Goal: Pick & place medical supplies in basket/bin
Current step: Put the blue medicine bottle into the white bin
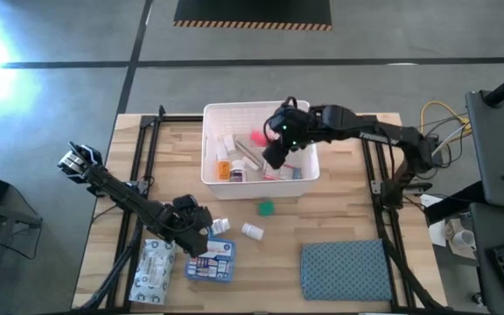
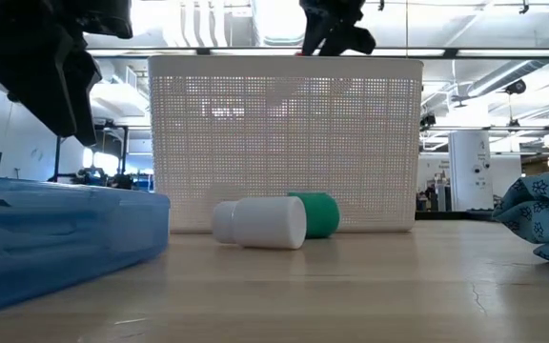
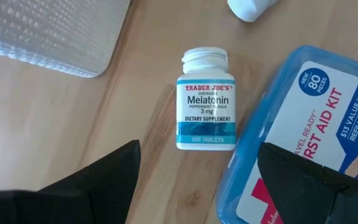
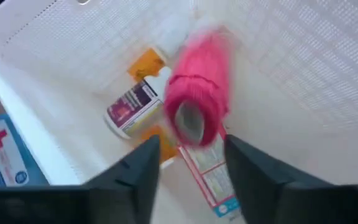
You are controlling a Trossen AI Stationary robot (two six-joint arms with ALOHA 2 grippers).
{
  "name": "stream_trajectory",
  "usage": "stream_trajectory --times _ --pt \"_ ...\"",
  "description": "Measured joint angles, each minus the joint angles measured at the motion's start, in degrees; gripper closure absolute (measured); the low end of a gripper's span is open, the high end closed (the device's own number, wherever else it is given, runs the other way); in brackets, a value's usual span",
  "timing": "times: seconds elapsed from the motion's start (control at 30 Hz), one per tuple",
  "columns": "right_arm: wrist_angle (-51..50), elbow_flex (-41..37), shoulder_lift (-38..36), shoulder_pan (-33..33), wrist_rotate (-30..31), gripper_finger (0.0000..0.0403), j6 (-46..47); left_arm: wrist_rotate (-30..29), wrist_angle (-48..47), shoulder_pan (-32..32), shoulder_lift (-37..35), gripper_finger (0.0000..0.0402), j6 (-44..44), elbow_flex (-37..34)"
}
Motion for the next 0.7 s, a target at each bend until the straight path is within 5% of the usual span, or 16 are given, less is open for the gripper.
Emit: stream_trajectory --times 0.27,0.43,0.53,0.7 --pt "-0.14 5.76 -0.43 6.66 -0.36 0.0110 -15.59 0.01 0.17 0.00 0.00 0.0103 -0.39 -0.15" --pt "-4.68 7.94 -0.45 18.72 10.77 0.0070 -25.12 0.04 6.75 0.05 0.00 0.0103 5.00 -3.58" --pt "-11.58 6.96 -0.41 25.44 18.55 0.0055 -20.54 0.09 14.73 0.18 0.00 0.0103 8.74 -7.02" --pt "-19.96 3.21 -0.38 32.39 21.00 0.0050 -2.80 -0.03 22.95 1.63 0.00 0.0103 10.44 -11.82"
